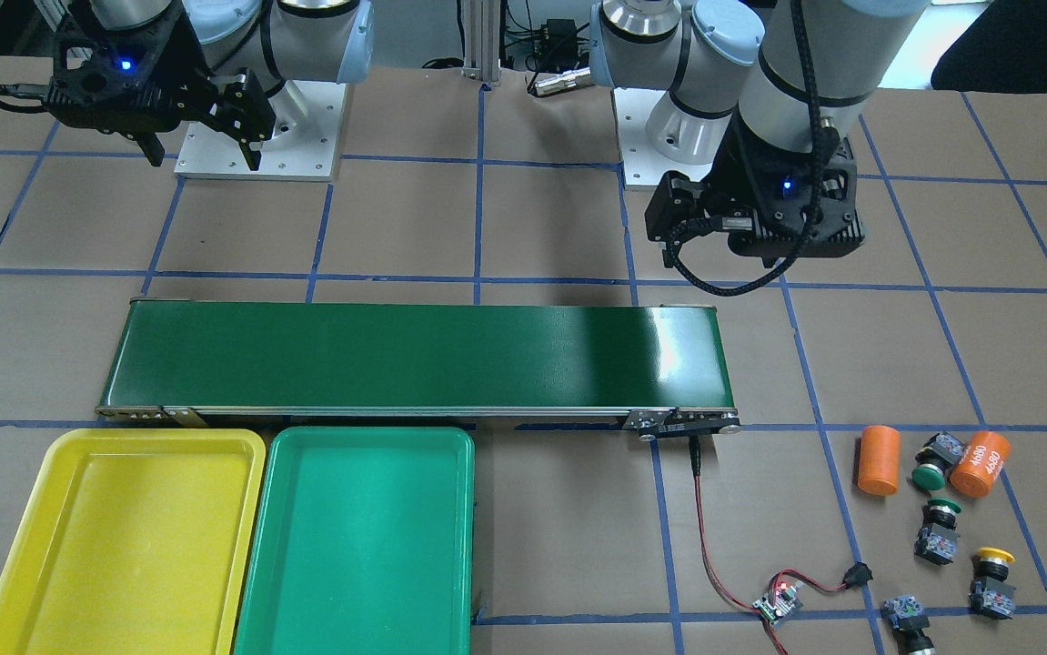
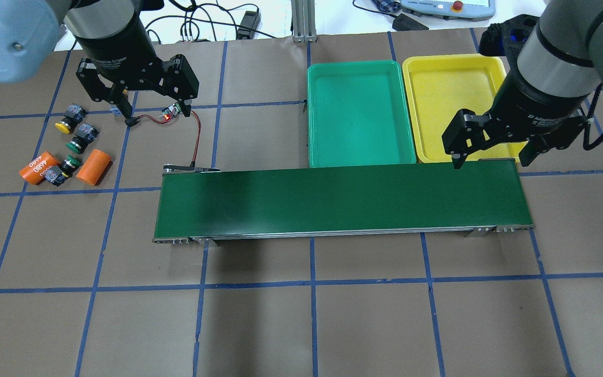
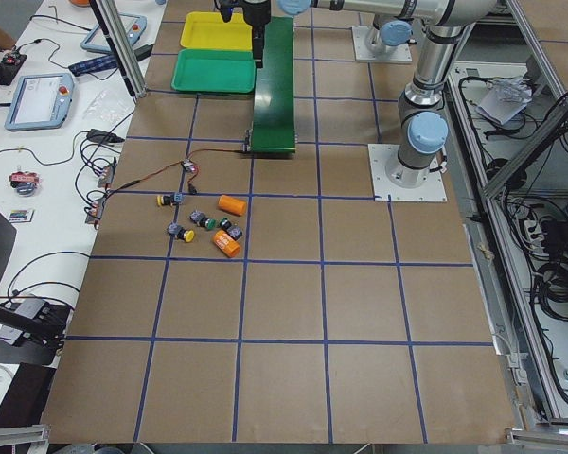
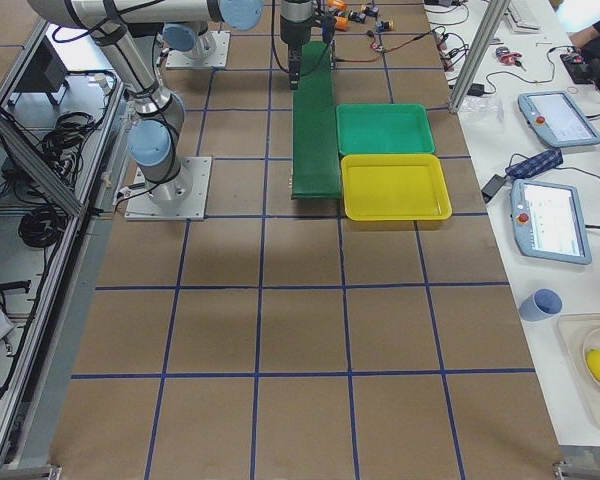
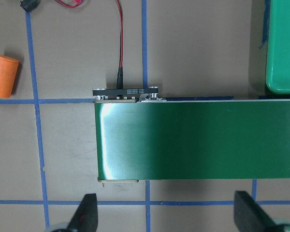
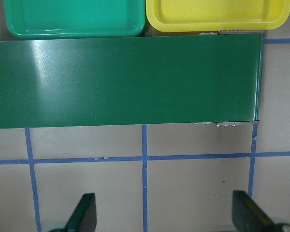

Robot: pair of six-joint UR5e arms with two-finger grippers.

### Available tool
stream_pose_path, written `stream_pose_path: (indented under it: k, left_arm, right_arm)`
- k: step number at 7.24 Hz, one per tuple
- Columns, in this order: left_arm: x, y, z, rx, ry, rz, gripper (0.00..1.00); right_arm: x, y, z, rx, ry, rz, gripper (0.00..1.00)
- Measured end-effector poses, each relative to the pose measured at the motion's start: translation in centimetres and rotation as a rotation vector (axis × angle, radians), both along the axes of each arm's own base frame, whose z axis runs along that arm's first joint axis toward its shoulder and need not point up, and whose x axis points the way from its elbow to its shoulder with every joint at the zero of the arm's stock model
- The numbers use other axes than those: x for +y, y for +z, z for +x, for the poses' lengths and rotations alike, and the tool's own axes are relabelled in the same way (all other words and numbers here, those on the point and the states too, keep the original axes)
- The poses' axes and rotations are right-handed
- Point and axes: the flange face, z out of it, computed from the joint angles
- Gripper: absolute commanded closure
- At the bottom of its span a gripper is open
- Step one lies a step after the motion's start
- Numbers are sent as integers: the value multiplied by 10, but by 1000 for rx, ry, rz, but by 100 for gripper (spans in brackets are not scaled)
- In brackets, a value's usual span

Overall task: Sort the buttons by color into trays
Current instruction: 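Reach the left gripper to the pile and grasp an orange cylinder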

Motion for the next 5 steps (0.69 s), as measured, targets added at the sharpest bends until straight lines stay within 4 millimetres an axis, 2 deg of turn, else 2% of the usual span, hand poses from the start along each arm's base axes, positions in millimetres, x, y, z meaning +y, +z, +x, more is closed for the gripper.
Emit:
stream_pose_path:
  k: [1, 3, 4, 5]
  left_arm:
    - [-15, -27, 37, 12, -77, 38, 0]
    - [-38, -80, 147, 51, -166, 59, 0]
    - [-42, -109, 196, 72, -209, 66, 0]
    - [-43, -140, 231, 81, -249, 59, 0]
  right_arm:
    - [0, 0, 0, 0, 0, -1, 0]
    - [0, 0, 0, -2, 4, -1, 0]
    - [0, 0, 0, -3, 5, -2, 0]
    - [0, 0, 0, -3, 3, -2, 0]
